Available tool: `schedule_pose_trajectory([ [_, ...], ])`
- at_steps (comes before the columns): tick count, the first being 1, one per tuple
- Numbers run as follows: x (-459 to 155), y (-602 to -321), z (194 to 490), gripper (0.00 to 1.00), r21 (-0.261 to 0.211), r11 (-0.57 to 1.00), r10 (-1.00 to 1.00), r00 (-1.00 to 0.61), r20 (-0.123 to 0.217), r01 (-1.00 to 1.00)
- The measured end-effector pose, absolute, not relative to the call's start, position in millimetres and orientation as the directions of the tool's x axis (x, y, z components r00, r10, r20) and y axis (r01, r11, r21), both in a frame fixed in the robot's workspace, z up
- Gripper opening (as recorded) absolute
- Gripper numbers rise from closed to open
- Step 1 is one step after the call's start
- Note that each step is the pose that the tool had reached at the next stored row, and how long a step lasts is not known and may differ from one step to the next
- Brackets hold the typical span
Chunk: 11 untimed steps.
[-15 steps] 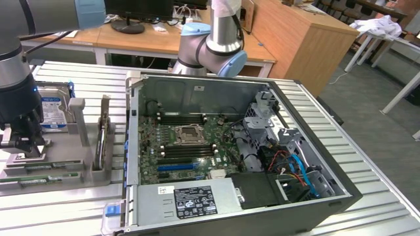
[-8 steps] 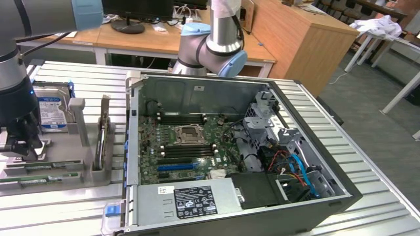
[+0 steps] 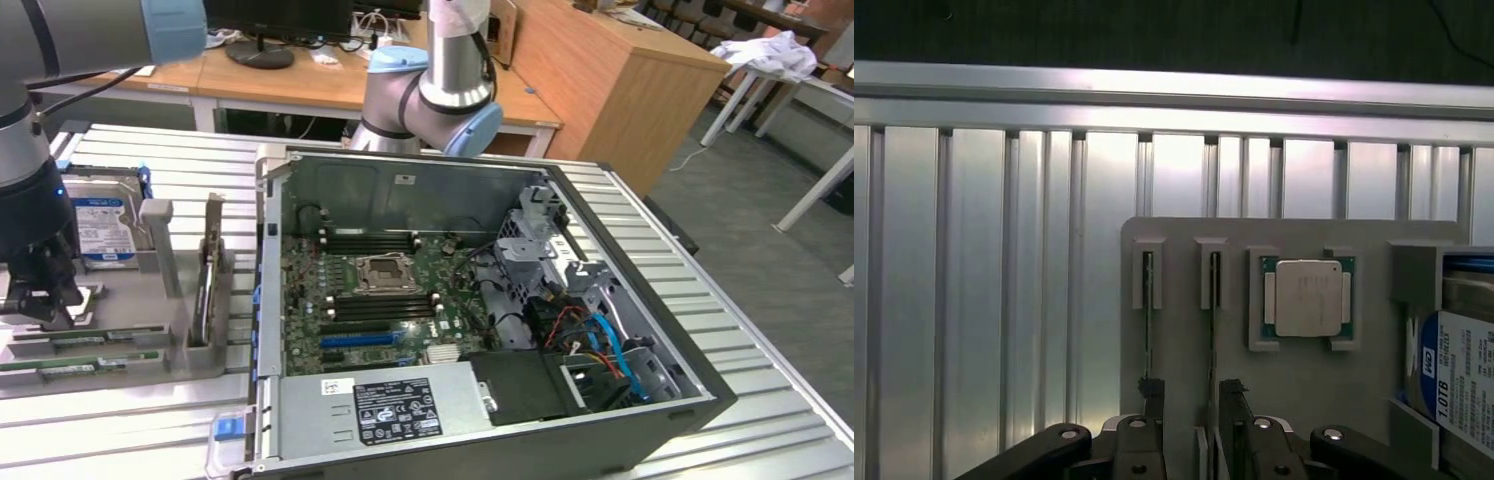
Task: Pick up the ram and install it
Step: 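Pick up the ram and move it above insertion slot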
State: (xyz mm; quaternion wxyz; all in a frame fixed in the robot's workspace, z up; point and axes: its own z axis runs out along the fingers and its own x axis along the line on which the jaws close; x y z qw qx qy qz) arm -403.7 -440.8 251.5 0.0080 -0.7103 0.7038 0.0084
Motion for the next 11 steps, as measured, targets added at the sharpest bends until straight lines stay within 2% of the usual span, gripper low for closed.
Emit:
schedule_pose_trajectory([
  [11, -405.2, -444.0, 251.2, 0.36, 0.000, -0.010, -1.000, 0.010, -0.023, -1.000],
])
